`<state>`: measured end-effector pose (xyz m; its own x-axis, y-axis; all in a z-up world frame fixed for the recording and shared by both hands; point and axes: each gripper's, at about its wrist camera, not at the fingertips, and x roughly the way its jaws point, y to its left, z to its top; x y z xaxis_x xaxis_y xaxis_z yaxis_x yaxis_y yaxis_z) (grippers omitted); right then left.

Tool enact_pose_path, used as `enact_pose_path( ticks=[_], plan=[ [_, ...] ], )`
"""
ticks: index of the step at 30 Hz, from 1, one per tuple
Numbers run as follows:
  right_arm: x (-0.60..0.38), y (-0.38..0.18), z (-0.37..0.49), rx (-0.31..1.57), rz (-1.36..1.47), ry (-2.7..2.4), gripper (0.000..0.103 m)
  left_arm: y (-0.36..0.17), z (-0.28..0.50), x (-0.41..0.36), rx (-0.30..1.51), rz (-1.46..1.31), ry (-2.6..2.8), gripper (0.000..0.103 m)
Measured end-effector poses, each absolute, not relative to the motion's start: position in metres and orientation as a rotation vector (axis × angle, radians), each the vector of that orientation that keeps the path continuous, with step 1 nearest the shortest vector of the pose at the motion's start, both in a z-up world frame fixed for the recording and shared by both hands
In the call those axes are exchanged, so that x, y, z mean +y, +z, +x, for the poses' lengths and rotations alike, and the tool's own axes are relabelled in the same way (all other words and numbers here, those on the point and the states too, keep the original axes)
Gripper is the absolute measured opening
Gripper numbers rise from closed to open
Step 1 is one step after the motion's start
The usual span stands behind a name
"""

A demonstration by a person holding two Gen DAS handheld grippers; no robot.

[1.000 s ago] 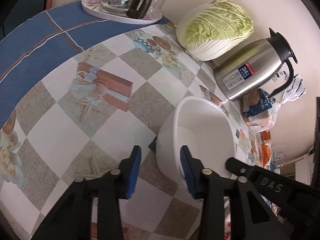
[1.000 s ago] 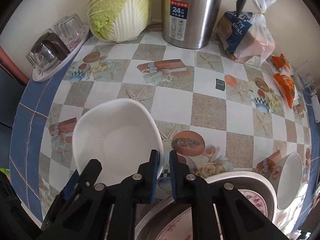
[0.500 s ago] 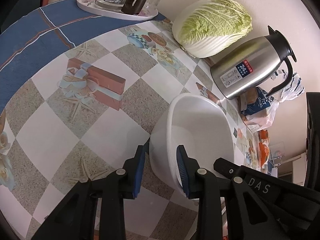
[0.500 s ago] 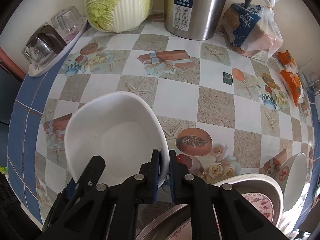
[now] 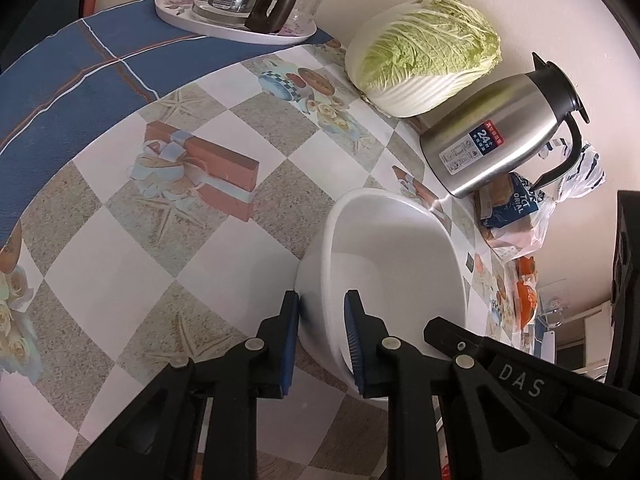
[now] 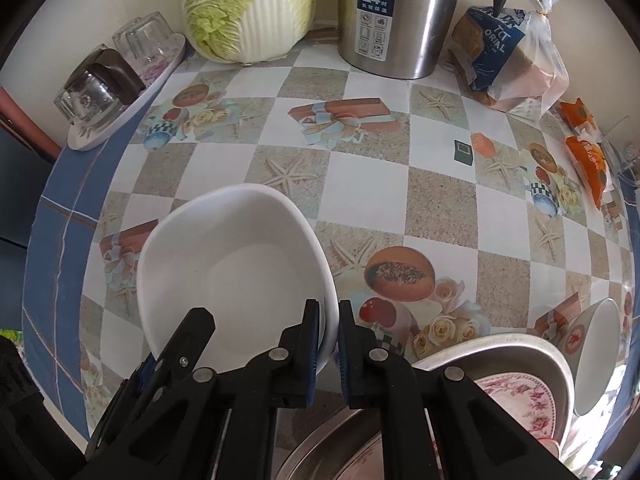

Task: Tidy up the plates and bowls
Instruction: 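Lift the white square bowl with both tools and carry it over the basin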

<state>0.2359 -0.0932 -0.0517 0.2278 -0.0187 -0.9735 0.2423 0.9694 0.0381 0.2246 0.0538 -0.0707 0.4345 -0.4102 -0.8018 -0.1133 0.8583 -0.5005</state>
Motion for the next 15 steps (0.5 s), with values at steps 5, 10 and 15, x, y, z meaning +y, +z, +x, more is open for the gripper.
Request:
enact_pose_path(
  ticks=[5, 10, 15],
  plan=[
    [-0.089, -0.045, 0.228, 1.318, 0.204, -0.158, 0.010, -0.060, 0.217, 0.057, 1.106, -0.509, -0.194, 0.024],
    [-0.087, -0.028, 0.217, 1.274, 0.216, -0.121, 0.011, -0.042, 0.209, 0.061, 1.069, -0.494, -0.202, 0.024],
    [-0.086, -0.008, 0.204, 1.219, 0.232, -0.098, 0.011, -0.023, 0.197, 0.063, 1.028, -0.474, -0.217, 0.023]
  ],
)
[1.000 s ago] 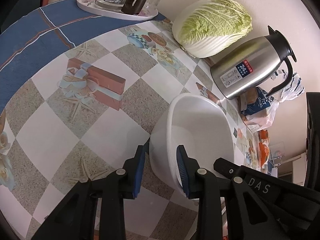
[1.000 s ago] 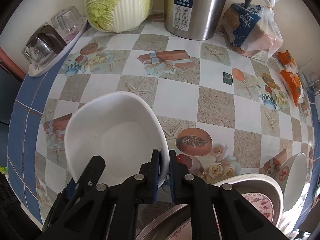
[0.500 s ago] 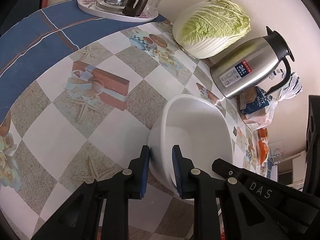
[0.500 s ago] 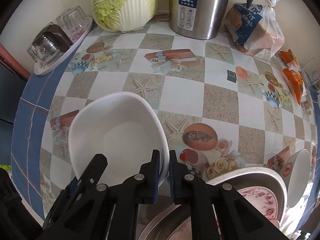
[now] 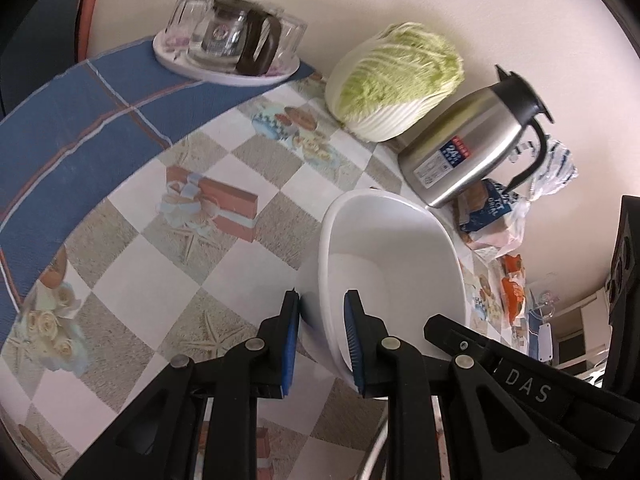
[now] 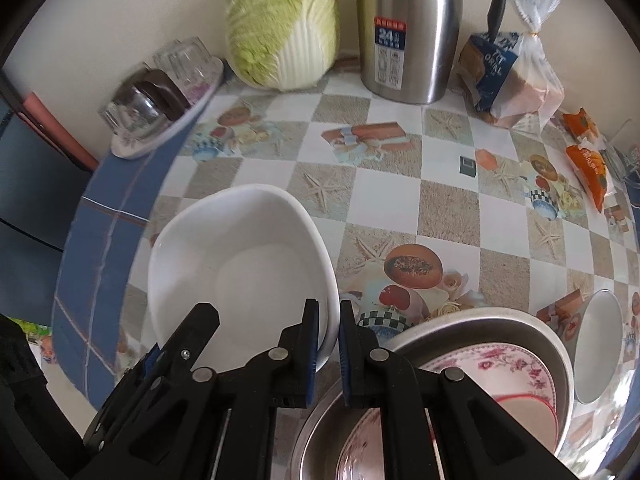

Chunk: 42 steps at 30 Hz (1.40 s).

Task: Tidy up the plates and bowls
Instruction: 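Lift the white square bowl with both tools and carry it over the basin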

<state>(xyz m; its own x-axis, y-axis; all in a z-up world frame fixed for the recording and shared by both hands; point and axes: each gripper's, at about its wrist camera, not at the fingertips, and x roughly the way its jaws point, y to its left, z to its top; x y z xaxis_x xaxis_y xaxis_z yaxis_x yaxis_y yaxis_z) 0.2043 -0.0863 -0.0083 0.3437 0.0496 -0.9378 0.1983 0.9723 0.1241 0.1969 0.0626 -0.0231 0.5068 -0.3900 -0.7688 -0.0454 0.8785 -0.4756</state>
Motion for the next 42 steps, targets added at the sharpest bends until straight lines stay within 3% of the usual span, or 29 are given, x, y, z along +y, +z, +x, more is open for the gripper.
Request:
enact_pose_path(
  ticks=[20, 42],
  plan=[
    [-0.114, 0.056, 0.136, 1.013, 0.355, -0.049, 0.011, 0.046, 0.148, 0.042, 0.866, -0.364, -0.306, 0.024],
    [-0.178, 0.074, 0.055, 0.805, 0.510, -0.131, 0.011, 0.090, 0.100, -0.026, 0.787, -0.144, -0.447, 0.024]
  ],
)
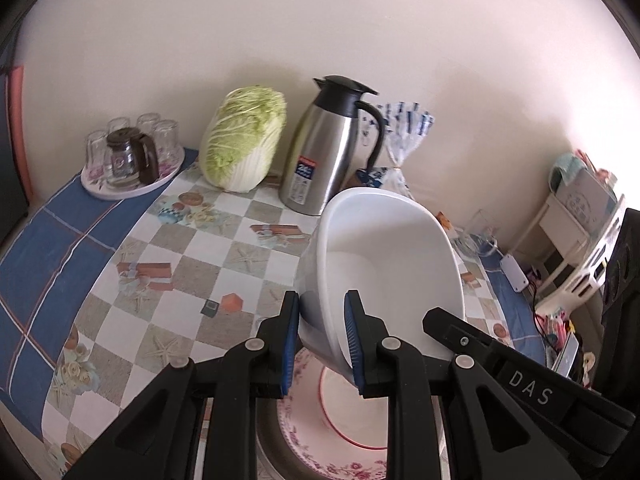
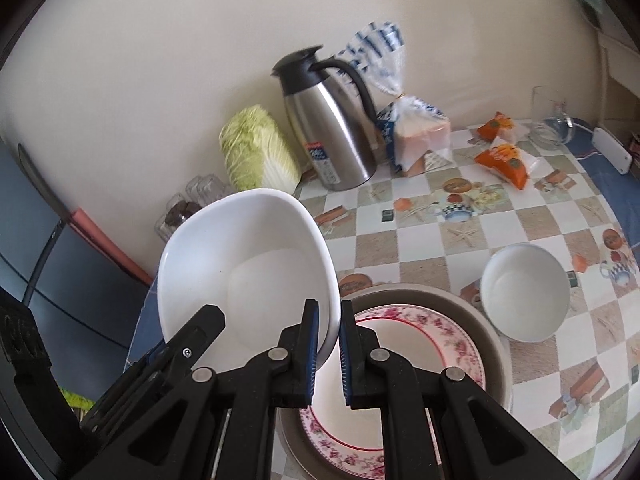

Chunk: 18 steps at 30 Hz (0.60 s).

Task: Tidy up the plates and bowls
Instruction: 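Lift the white square bowl with both tools and carry it over the basin, then lower the white square bowl into the red-rimmed bowl with both tools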

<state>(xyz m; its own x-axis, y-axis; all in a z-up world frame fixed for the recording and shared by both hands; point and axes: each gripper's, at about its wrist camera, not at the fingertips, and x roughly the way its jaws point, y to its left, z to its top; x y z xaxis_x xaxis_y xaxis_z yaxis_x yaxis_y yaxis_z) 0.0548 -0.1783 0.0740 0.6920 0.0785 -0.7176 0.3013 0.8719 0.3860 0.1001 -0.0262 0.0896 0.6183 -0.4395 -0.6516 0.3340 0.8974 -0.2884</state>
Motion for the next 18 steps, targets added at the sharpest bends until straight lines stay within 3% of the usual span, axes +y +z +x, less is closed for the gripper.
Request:
enact_pose_path(
  ticks=[18],
  plan=[
    [-0.215, 0.080, 0.004, 0.725, 0.564, -0.194, 0.012, 0.104, 0.070, -0.076, 0.765, -0.012, -0.540, 0.024]
  ],
)
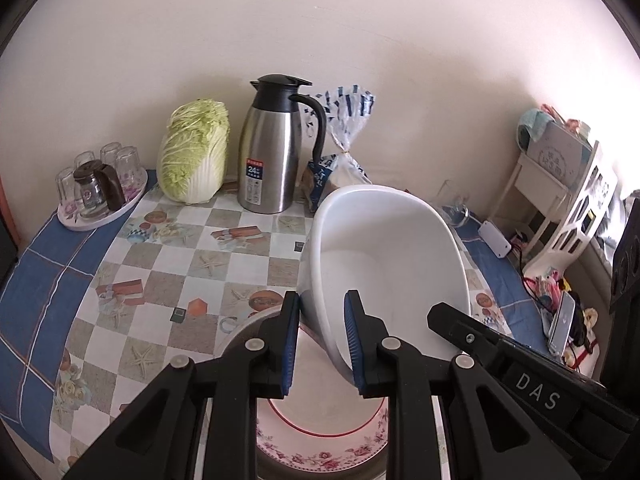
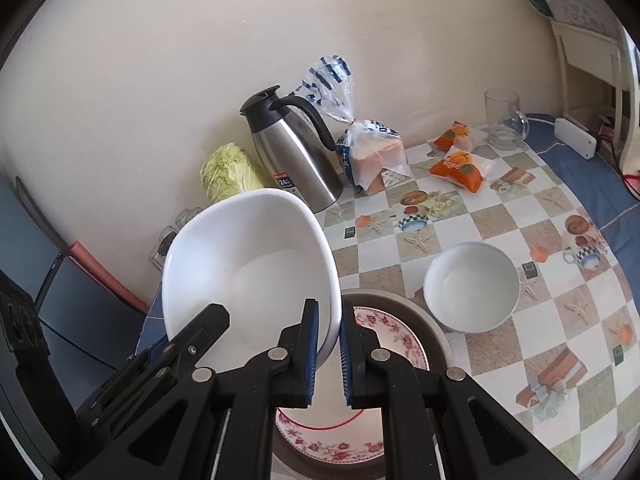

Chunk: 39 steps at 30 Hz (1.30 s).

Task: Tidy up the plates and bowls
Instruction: 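Lower the white square bowl into the red-rimmed bowl with both tools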

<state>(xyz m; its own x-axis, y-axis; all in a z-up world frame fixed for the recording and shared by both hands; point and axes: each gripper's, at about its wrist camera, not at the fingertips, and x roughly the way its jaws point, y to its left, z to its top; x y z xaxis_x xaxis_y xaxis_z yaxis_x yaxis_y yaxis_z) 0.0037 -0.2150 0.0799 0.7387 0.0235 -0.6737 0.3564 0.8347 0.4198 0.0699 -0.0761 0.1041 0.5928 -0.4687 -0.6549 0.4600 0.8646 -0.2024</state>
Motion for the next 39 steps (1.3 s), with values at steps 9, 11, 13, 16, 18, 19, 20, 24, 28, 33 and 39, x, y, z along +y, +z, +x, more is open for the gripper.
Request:
enact_pose_path(
  ticks=[9, 11, 13, 16, 18, 19, 20, 24, 28, 33, 39],
  plan=[
    [-0.226, 0.074, -0.004, 0.739, 0.586, -0.193, 0.012, 0.100, 0.064, -0.088, 0.787, 0.037, -0.538, 0.024],
    [-0.227, 0.072, -0.005, 0.747, 0.587, -0.192, 0.012, 0.098, 0.063, -0.090, 0.799, 0.038, -0.533, 0.024],
    [-0.227, 0.069, -0.006, 0.758, 0.593, -0.186, 0.012, 0.097, 0.062, -0.090, 0.807, 0.043, -0.524, 0.024],
    [-0.226, 0.068, -0.007, 0.769, 0.594, -0.179, 0.012, 0.094, 0.059, -0.089, 0.814, 0.047, -0.516, 0.024],
    [-0.225, 0.068, -0.007, 0.773, 0.590, -0.178, 0.012, 0.093, 0.059, -0.088, 0.821, 0.045, -0.511, 0.024],
    [-0.225, 0.068, -0.008, 0.775, 0.588, -0.176, 0.012, 0.092, 0.058, -0.088, 0.824, 0.045, -0.508, 0.024],
    [-0.224, 0.068, -0.008, 0.779, 0.588, -0.174, 0.012, 0.092, 0.057, -0.087, 0.827, 0.046, -0.505, 0.024],
    [-0.222, 0.068, -0.008, 0.785, 0.583, -0.166, 0.012, 0.092, 0.055, -0.084, 0.831, 0.047, -0.497, 0.024],
    [-0.219, 0.067, -0.006, 0.794, 0.578, -0.158, 0.012, 0.089, 0.055, -0.079, 0.847, 0.038, -0.487, 0.024],
    [-0.216, 0.063, -0.004, 0.814, 0.582, -0.144, 0.013, 0.085, 0.058, -0.074, 0.874, 0.016, -0.484, 0.024],
    [-0.215, 0.057, 0.000, 0.842, 0.568, -0.151, 0.013, 0.078, 0.061, -0.073, 0.906, 0.013, -0.485, 0.024]
  ],
)
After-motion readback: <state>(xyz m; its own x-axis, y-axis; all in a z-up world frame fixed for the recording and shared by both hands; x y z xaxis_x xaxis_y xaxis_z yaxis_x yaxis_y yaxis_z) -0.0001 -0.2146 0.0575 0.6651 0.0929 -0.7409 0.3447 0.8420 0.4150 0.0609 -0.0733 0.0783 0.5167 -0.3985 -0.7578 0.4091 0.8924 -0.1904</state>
